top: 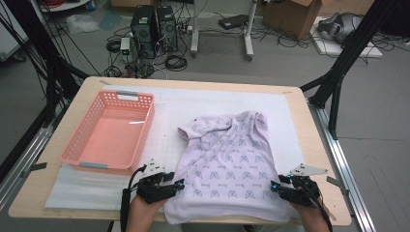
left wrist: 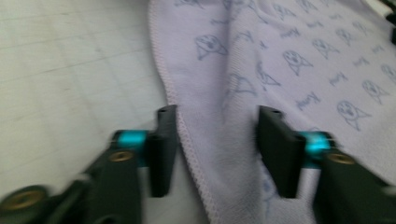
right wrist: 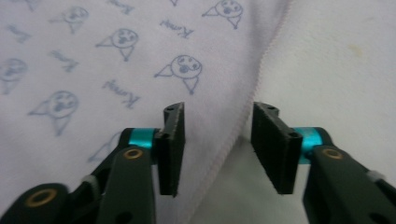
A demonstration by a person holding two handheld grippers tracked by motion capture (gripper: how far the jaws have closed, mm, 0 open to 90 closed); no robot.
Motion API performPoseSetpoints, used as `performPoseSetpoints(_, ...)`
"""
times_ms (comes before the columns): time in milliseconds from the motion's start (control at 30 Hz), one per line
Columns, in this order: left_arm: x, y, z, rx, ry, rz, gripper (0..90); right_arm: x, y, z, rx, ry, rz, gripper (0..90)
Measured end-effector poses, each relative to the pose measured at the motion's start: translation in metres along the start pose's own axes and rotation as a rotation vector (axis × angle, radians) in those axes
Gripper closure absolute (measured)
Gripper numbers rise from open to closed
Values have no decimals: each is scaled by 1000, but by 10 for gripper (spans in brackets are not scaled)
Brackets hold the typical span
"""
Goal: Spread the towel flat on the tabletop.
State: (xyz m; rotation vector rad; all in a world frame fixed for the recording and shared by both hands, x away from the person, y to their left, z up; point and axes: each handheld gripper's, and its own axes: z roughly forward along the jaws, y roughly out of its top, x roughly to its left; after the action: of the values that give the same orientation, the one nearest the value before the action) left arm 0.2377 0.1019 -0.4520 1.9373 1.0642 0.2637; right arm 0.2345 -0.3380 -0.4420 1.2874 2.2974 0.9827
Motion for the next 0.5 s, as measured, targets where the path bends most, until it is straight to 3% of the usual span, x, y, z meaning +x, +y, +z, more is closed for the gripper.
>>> performPoseSetpoints(33, 1, 2, 2, 15, -7, 15, 813, -2, 2, 2, 4, 36, -10, 835)
performPoseSetpoints(67, 3, 6, 3, 20, -12, -9, 833, -3, 5, 4, 3, 65, -22, 866)
performPoseSetpoints(133, 7, 12, 4, -1, 27, -16, 847, -4, 9, 7, -4, 57, -29, 873)
performPoseSetpoints(233, 18, 22, 7, -69, 90, -51, 850, -13, 14, 11, -78, -20, 20, 874)
performPoseSetpoints(300, 22, 27, 12, -77, 94, -68, 846, -17, 16, 13, -111, -43, 46, 874)
performPoseSetpoints(333, 22, 27, 13, -79, 95, -84, 820, -18, 18, 14, -119, -57, 59, 864)
performPoseSetpoints(367, 23, 26, 14, -79, 95, -118, 723, -18, 19, 15, -122, -59, 65, 841)
performPoseSetpoints(400, 24, 24, 12, -89, 77, -134, 591, -17, 20, 15, -129, -59, 79, 721)
performPoseSetpoints(500, 24, 13, 3, -101, 73, -130, 493, -15, 16, 9, -141, -43, 111, 612)
